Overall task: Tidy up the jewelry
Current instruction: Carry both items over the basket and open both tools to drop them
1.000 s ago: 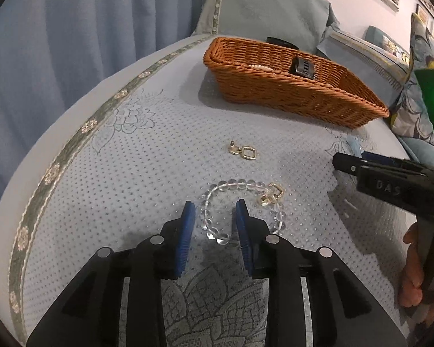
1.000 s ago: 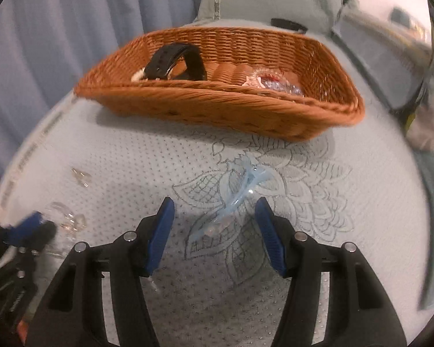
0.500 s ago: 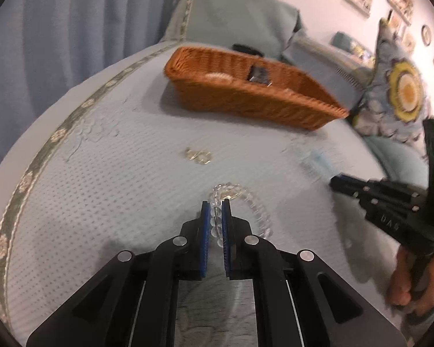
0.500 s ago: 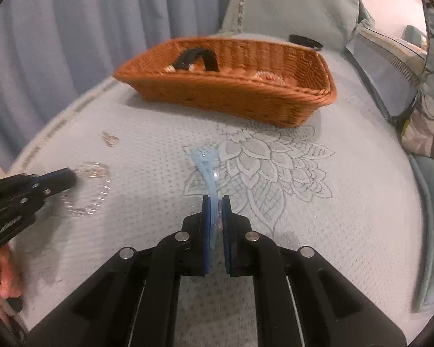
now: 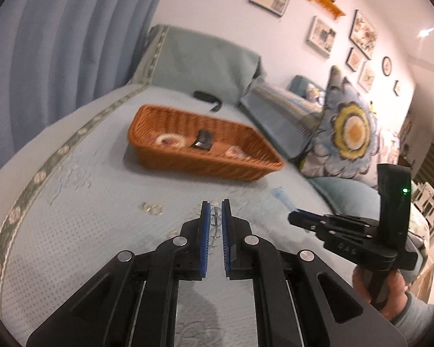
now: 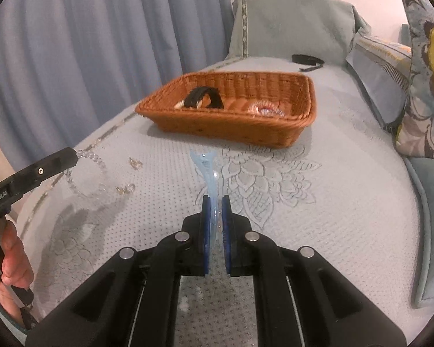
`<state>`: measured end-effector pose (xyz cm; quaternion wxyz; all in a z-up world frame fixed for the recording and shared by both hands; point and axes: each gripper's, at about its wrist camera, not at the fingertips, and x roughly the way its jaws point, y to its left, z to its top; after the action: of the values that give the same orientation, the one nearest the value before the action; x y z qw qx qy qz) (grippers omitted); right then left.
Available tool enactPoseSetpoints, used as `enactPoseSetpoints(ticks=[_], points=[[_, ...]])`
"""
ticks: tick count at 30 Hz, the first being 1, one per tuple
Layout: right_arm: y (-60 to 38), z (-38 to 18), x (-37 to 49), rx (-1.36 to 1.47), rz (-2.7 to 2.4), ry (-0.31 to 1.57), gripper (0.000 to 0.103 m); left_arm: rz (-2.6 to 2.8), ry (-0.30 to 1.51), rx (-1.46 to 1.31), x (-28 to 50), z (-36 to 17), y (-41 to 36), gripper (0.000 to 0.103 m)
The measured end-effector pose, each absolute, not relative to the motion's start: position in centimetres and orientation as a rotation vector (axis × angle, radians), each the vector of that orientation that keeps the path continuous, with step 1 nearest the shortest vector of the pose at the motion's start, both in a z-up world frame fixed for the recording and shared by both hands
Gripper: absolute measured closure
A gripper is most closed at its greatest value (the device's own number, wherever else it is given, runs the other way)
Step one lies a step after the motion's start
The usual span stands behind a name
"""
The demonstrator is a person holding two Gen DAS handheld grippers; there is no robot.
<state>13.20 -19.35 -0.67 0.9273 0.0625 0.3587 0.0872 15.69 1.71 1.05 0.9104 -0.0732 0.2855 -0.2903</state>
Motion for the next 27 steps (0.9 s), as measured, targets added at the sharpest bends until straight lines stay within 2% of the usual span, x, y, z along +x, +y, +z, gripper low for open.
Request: enactPoseSetpoints(ticks=[13, 22, 27], points=[[-20.8, 4.5, 15.0, 0.110, 0.177, 0.628, 0.097, -0.597, 0.465, -0.115, 15.8, 6.5, -0.5, 0.098], [-23.2, 7.7, 22.6, 0.120, 0.131, 0.595, 0.097, -0.483, 0.487, -0.086, 25.7, 9.3, -2.9, 0.097], [-24.1, 6.3, 28.8, 0.125, 0.076, 0.684, 0.097, -0.448, 0.528, -0.131, 31.4, 8.0, -3.7, 0.097]])
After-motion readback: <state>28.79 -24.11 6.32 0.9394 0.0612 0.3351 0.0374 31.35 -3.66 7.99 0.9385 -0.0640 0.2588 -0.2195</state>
